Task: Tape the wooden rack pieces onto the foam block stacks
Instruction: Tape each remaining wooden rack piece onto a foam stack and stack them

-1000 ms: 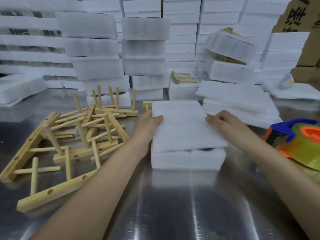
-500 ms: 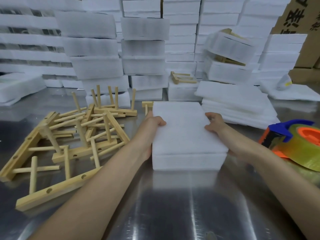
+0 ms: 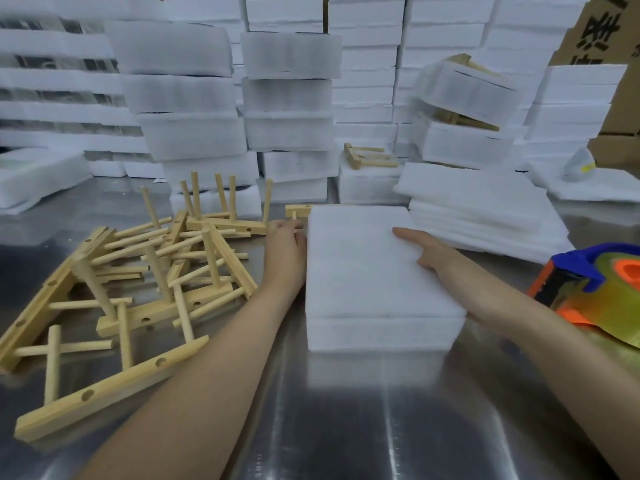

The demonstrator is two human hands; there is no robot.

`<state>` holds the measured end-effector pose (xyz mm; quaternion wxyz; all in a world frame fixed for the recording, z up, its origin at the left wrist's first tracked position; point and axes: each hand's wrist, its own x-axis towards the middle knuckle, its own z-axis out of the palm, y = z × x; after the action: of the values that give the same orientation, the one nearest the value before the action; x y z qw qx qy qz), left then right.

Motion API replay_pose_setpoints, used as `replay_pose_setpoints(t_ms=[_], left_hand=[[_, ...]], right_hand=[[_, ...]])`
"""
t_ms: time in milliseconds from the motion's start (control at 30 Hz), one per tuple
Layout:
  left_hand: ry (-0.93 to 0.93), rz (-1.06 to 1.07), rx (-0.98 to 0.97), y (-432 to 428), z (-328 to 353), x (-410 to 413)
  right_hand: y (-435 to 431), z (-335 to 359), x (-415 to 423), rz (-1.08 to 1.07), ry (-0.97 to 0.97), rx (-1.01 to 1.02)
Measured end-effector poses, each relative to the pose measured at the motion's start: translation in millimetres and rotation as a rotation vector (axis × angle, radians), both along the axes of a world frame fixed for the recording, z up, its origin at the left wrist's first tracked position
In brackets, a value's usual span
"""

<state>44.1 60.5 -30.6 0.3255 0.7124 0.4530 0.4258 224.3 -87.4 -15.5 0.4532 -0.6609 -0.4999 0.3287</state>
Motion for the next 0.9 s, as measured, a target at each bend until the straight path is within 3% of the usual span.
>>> replay_pose_setpoints(t_ms=[100, 167, 233, 333, 400, 533, 700, 800, 900], left_hand=[[0.066, 0.059, -0.044, 19, -1, 9], [0.242, 0.068, -0.053, 29, 0, 15], [0.419, 0.136, 0.0, 36, 1, 19], [0.501, 0.203, 0.085, 42, 1, 22], [0.376, 0.249, 0.12, 44, -1, 22], [-0.128, 0.307, 0.124, 40, 10, 21], [-0.509, 0.251, 0.374, 19, 55, 20], [-0.642, 0.089, 0.5, -2, 88, 12], [-0.657, -0.102, 0.644, -33, 106, -3]], right_hand=[[0, 1, -1, -0.021, -0.019, 0.007], [0, 0, 0, -0.022, -0.039, 0.003], [1, -2, 2, -0.007, -0.043, -0.018], [0, -1, 3, 0.001, -0.044, -0.042], [-2, -1, 4, 0.006, -0.058, -0.051], [1, -5, 9, 0.017, -0.112, -0.061], [4, -10, 14, 0.01, -0.122, -0.068], [0, -5, 11, 0.012, -0.156, -0.058], [-4, 0, 6, -0.018, -0.181, -0.053]])
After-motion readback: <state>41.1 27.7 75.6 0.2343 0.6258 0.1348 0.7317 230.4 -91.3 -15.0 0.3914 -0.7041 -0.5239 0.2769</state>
